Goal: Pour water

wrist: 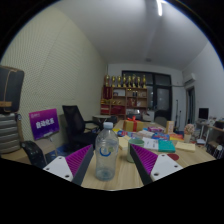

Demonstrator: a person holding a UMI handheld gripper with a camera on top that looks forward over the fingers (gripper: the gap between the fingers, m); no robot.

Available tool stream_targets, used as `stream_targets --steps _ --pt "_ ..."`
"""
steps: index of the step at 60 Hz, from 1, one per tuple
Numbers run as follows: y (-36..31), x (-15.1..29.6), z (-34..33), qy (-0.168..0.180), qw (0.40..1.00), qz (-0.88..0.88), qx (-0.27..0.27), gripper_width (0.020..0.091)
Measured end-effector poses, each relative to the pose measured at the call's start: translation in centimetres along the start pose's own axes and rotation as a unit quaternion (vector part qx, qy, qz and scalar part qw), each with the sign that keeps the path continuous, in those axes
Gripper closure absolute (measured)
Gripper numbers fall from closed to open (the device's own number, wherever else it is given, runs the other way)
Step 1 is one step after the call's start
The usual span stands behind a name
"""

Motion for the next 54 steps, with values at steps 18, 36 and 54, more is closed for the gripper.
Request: stream_targets --steps 18,36,54 --pt "-1.2 -1.5 8.9 -0.025 0.996 0.076 -0.035 0.0284" --pt "-2.2 -2.1 10.9 0.002 1.0 0.015 -0.005 0.0566" --pt "-1.7 3.5 13.4 -0.02 0.943 0.297 0.147 0.0568"
Point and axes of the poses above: the point between the fingertips, and its own axes, seen from behind it with the camera up: y to the right, x up, z forward, the way the camera looks, the point moved 10 cm from there along -z, backward, against the way the camera looks, and after that the axes turned 1 degree about x, right-handed, at the moved point
